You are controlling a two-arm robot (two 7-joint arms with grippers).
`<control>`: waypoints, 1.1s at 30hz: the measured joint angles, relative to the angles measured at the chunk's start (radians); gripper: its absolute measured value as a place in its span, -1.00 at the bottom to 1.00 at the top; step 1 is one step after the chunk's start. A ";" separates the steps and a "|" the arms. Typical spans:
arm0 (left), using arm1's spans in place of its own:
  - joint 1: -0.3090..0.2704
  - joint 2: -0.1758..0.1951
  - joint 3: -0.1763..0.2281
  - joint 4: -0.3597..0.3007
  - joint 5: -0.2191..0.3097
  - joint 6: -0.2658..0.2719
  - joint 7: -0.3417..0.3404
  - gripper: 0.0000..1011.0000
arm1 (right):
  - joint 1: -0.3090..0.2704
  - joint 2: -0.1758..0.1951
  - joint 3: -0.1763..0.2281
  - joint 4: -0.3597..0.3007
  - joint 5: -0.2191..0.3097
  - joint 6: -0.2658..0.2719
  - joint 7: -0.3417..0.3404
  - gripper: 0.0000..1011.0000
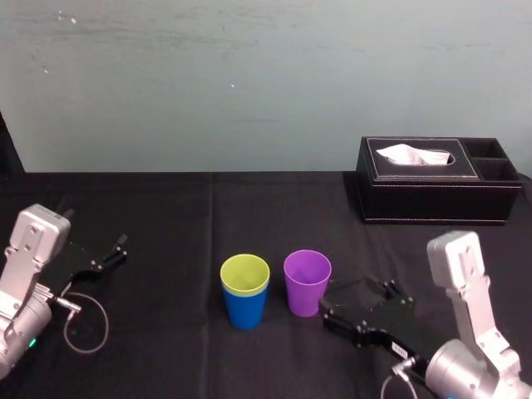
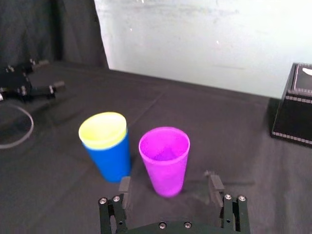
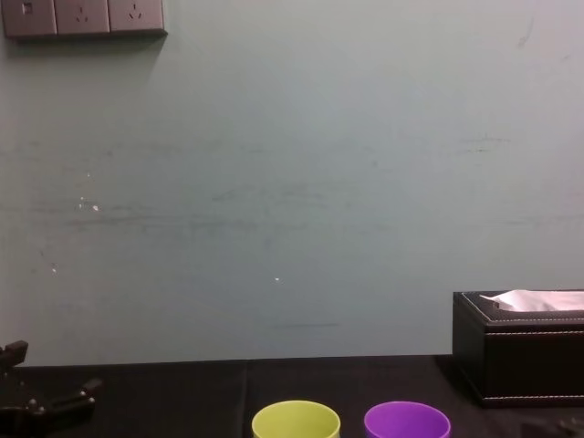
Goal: Stack the three plastic cups sequentially using one hand.
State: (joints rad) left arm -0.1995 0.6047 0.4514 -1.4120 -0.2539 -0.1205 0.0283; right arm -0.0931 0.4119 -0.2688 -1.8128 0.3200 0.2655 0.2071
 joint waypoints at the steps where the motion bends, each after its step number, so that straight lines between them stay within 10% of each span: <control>1: 0.000 0.000 0.000 0.000 0.000 0.000 0.000 0.98 | -0.005 0.001 0.000 0.000 -0.005 -0.001 -0.001 0.98; 33: 0.000 0.000 0.000 0.000 0.000 0.000 0.000 0.98 | 0.086 -0.155 -0.044 0.192 -0.156 0.002 -0.032 0.98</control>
State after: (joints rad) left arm -0.1996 0.6047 0.4514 -1.4120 -0.2538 -0.1205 0.0283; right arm -0.0075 0.2566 -0.3128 -1.6205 0.1643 0.2678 0.1748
